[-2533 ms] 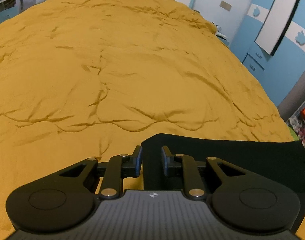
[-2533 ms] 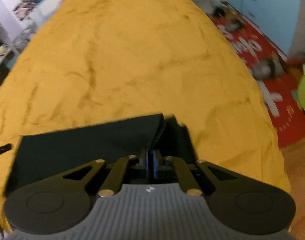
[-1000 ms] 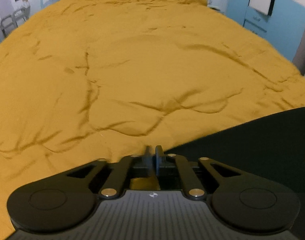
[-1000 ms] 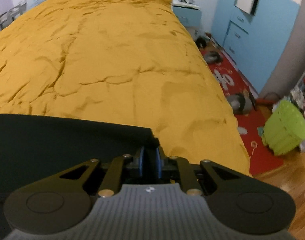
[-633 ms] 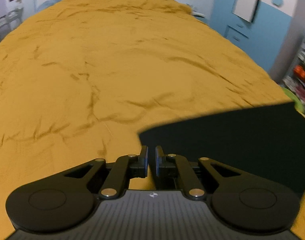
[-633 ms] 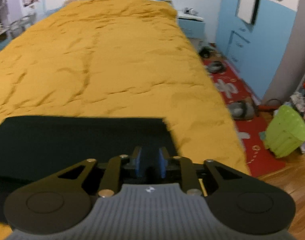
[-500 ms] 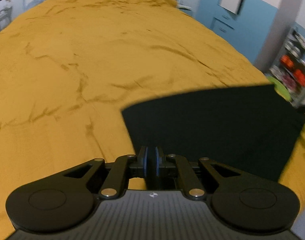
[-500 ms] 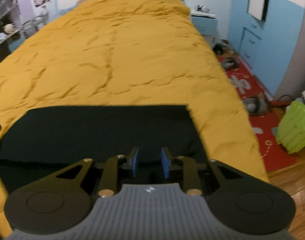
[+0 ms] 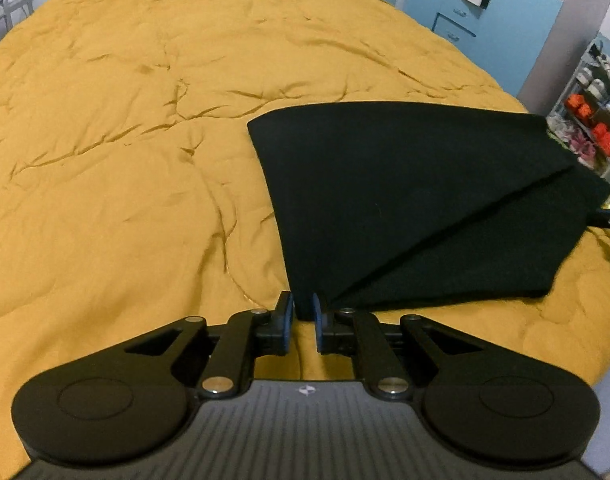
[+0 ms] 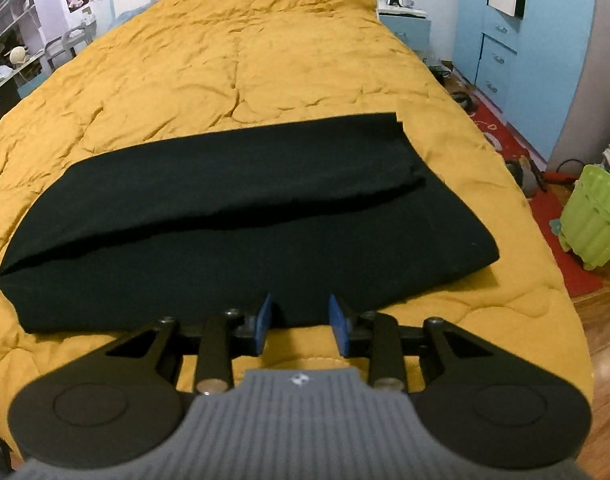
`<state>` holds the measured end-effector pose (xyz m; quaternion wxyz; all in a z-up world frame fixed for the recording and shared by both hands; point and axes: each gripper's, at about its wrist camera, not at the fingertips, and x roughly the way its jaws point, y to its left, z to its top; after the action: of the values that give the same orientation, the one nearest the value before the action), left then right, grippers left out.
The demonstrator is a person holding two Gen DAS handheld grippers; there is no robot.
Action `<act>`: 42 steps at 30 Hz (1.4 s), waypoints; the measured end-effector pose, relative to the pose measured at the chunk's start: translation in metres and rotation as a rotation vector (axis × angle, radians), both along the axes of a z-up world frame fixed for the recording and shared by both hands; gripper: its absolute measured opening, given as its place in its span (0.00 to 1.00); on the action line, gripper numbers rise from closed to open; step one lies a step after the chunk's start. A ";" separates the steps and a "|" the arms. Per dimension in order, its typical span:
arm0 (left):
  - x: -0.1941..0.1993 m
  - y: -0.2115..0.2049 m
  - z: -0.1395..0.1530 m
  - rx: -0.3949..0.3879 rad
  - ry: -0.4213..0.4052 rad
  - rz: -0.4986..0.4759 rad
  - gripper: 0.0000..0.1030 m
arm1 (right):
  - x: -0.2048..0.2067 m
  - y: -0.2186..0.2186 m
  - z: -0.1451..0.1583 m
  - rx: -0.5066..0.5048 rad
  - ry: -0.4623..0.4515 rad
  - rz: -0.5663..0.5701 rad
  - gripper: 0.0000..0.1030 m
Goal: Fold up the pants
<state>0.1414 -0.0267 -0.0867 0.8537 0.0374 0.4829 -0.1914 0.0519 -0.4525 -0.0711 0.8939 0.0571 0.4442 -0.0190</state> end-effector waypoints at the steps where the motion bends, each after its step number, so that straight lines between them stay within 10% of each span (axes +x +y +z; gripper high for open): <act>1: 0.000 0.004 0.003 -0.019 -0.014 0.005 0.17 | -0.002 0.001 0.005 -0.007 -0.009 0.003 0.28; 7: 0.028 0.029 0.011 -0.203 -0.045 0.167 0.51 | 0.003 0.020 0.028 0.031 -0.072 0.040 0.28; 13: 0.061 0.042 -0.025 -0.437 0.082 0.296 0.56 | 0.024 0.052 0.023 0.094 -0.092 0.075 0.28; 23: 0.077 0.044 -0.059 -0.551 0.154 0.340 0.56 | 0.068 0.072 0.009 0.122 -0.091 0.116 0.27; 29: 0.084 0.047 -0.068 -0.598 0.175 0.366 0.45 | 0.090 0.089 -0.005 0.073 -0.080 0.153 0.11; 42: 0.090 0.037 -0.039 -0.628 0.149 0.368 0.11 | 0.086 0.085 -0.008 0.052 -0.055 0.167 0.13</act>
<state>0.2312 0.0098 -0.1258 0.8062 -0.3281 0.4598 -0.1759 0.1379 -0.3679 -0.0795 0.9024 0.0436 0.4231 0.0687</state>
